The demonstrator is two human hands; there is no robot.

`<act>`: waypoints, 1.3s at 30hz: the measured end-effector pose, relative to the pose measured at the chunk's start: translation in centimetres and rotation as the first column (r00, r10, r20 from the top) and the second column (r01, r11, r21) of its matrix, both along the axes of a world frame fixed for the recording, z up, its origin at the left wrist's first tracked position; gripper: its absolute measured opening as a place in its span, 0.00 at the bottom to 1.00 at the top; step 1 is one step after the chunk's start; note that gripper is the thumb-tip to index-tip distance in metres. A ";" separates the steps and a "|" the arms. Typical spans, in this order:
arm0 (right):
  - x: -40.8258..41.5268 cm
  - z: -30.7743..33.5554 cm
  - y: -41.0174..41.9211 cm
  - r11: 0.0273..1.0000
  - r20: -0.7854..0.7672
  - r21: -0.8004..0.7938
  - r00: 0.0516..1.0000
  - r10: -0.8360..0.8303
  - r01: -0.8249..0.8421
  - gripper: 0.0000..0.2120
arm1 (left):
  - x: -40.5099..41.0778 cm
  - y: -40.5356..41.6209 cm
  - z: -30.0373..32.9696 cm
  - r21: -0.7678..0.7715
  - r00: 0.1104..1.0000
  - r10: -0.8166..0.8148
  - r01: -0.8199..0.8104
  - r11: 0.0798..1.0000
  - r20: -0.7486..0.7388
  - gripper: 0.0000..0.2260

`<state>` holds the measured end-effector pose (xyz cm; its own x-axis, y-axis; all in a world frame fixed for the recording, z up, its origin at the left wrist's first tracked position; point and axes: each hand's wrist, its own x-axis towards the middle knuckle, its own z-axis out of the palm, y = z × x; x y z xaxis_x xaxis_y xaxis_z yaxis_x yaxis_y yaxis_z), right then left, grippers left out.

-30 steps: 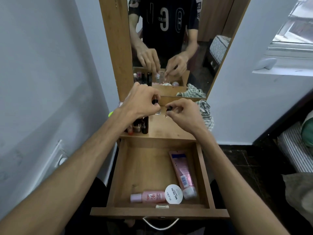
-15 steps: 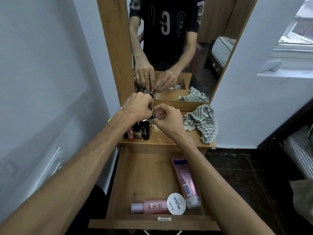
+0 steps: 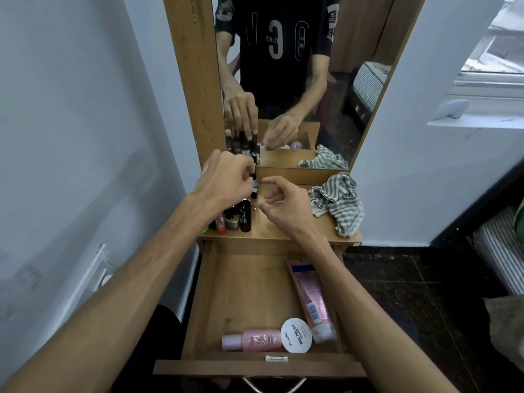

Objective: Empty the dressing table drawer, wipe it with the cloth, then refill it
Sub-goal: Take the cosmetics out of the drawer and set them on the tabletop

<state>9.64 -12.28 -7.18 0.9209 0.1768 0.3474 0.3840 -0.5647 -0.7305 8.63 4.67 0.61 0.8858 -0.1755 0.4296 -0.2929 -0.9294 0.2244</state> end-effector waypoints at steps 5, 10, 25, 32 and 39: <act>-5.7 -0.1 -2.7 0.986 -0.038 -0.042 0.986 0.160 -0.161 0.06 | -5.3 -0.9 -0.8 -0.093 0.969 -0.205 0.219 0.971 0.141 0.03; -10.7 -1.9 -5.9 0.806 -0.447 -0.365 0.847 0.287 -0.466 0.12 | -11.3 -2.2 -5.2 -0.110 0.912 -0.377 0.364 0.925 -0.159 0.02; -14.3 -6.0 -7.0 0.378 -0.483 -0.751 0.841 0.246 -0.542 0.20 | -15.3 -0.8 -12.2 0.087 0.496 -0.030 0.212 0.973 -0.868 0.12; -13.6 -5.0 -7.4 0.471 -0.489 -0.720 0.854 0.177 -0.509 0.19 | -15.4 0.2 -11.4 -0.033 0.566 -0.126 0.170 0.985 -0.815 0.12; -12.1 -2.6 -8.2 0.721 -0.582 -0.457 0.788 0.201 -0.521 0.13 | -14.2 -0.1 -8.2 -0.264 0.771 -0.277 0.146 0.953 -0.574 0.06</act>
<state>-2.44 -20.47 -9.74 0.7476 0.5428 -0.3827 0.3577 -0.8146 -0.4566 -5.58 4.59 -7.58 0.9236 -0.3611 -0.1289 -0.2223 -0.7782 0.5874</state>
